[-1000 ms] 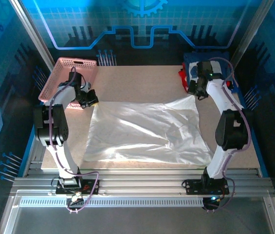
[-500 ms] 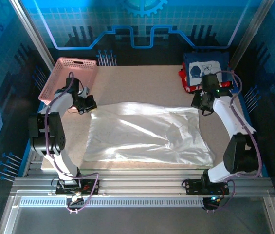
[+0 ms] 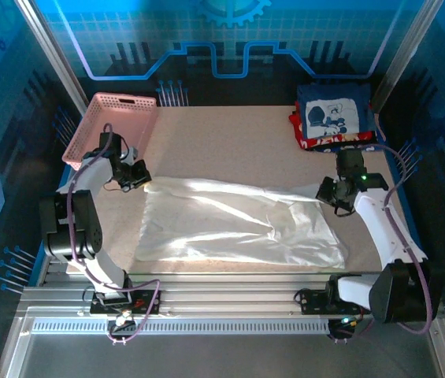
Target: Fold and stack the t-shirts
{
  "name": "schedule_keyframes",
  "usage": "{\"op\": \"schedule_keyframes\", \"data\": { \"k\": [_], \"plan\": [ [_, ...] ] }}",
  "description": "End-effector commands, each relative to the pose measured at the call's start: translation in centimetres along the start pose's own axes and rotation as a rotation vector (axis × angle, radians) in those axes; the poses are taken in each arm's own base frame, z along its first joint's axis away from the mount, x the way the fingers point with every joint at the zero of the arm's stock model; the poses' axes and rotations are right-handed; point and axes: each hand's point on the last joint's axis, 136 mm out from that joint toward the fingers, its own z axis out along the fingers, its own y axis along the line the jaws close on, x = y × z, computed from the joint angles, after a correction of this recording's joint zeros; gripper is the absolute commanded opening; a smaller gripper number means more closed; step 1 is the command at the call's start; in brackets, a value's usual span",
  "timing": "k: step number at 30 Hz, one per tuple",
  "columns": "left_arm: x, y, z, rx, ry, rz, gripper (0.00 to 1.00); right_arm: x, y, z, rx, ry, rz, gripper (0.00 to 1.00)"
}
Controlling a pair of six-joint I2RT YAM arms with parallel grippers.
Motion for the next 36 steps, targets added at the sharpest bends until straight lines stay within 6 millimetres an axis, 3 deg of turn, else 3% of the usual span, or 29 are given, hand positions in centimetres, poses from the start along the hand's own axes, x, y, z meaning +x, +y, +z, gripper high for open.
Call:
{"op": "schedule_keyframes", "data": {
  "k": [1,7,20,36],
  "plan": [
    [1.3,1.2,-0.6,-0.039,0.004,-0.039,0.00,1.5,-1.1,-0.3,0.008,0.030,0.053,0.00],
    [3.8,2.9,0.1,-0.085,0.045,-0.097,0.00,2.8,-1.6,0.3,0.007,0.065,0.089,0.00],
    [6.2,4.2,0.7,-0.112,0.068,-0.146,0.00,7.2,-4.7,1.6,0.115,0.160,0.185,0.00],
    [11.0,6.2,2.5,-0.148,0.173,-0.259,0.00,8.5,-5.3,4.3,0.138,0.222,0.238,0.00]
  ]
}}
